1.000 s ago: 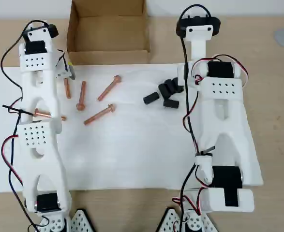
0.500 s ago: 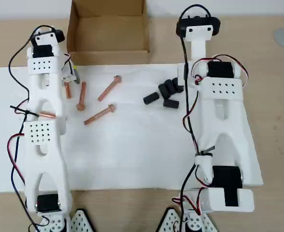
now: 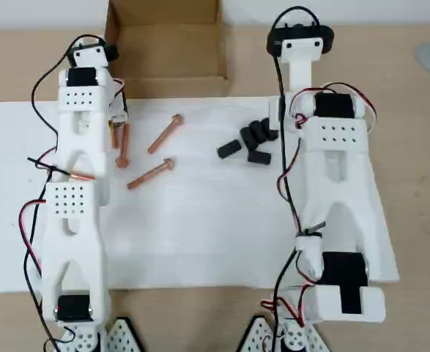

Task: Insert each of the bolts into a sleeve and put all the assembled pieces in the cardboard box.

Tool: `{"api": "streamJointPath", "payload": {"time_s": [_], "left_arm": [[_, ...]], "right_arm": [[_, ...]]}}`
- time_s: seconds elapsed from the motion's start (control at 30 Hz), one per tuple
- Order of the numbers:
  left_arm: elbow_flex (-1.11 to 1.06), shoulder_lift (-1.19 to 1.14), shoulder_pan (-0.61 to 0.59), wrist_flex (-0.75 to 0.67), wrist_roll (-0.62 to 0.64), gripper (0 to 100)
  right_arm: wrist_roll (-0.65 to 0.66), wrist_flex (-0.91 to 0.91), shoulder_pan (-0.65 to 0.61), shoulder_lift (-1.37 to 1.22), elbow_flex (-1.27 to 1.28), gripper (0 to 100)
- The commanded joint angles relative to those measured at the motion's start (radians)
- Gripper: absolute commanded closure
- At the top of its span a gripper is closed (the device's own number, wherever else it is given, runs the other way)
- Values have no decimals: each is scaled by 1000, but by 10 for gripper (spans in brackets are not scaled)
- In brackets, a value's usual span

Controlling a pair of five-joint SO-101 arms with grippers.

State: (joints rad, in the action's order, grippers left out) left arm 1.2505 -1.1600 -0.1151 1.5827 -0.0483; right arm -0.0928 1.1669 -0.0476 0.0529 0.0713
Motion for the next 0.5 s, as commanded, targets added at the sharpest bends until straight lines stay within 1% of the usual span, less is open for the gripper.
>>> {"api": "streamJointPath", "payload": {"time_s": [0.0,0.07,0.2,0.27,0.37,0.47], "left_arm": [[8,8,-12,38,0,991],[61,18,-12,60,15,991],[245,48,-11,172,15,991],[305,73,-17,175,20,995],[304,157,-31,176,20,997],[184,282,-25,176,17,997]], "right_arm": [[-5,5,19,10,-59,989],[-5,6,19,10,-56,989],[-5,32,19,8,-59,989],[-5,32,19,7,-56,989],[-11,34,19,1,-54,989],[-12,84,13,-21,-47,989]]}}
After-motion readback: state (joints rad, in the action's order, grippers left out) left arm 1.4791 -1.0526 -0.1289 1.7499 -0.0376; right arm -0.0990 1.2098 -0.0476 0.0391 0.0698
